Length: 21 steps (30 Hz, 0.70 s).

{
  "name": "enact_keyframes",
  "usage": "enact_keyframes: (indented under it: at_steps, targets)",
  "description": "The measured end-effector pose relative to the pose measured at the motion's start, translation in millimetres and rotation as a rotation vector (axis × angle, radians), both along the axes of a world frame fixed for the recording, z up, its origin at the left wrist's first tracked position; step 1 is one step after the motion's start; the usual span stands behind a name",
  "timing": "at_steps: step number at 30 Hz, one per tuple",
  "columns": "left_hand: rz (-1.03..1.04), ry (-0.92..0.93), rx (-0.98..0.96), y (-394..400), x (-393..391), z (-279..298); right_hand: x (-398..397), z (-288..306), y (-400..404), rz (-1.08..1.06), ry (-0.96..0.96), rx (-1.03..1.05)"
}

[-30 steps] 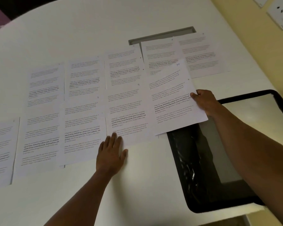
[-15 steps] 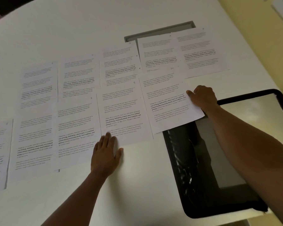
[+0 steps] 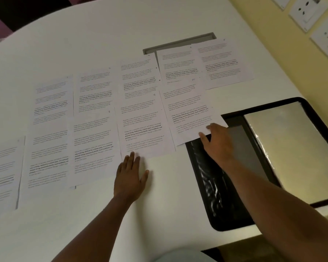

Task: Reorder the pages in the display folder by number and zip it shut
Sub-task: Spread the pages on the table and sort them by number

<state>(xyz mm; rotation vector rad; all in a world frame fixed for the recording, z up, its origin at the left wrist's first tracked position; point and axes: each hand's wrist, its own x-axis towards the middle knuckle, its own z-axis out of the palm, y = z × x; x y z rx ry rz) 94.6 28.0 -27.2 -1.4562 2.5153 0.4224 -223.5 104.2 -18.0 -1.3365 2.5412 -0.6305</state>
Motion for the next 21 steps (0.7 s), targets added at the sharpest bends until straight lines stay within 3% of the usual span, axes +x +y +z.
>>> enact_keyframes:
  at_steps: [6, 9, 21]
  targets:
    - [-0.053, -0.019, -0.012, 18, 20, 12, 72, 6, 33, 0.174, 0.111, 0.195]
    - [-0.082, -0.019, -0.025, 31, 34, 17, 103, 14, 52, 0.192, 0.078, 0.272]
    - [-0.234, 0.075, -0.083, 79, 58, 50, 172, 59, 139, 0.109, 0.172, 0.271]
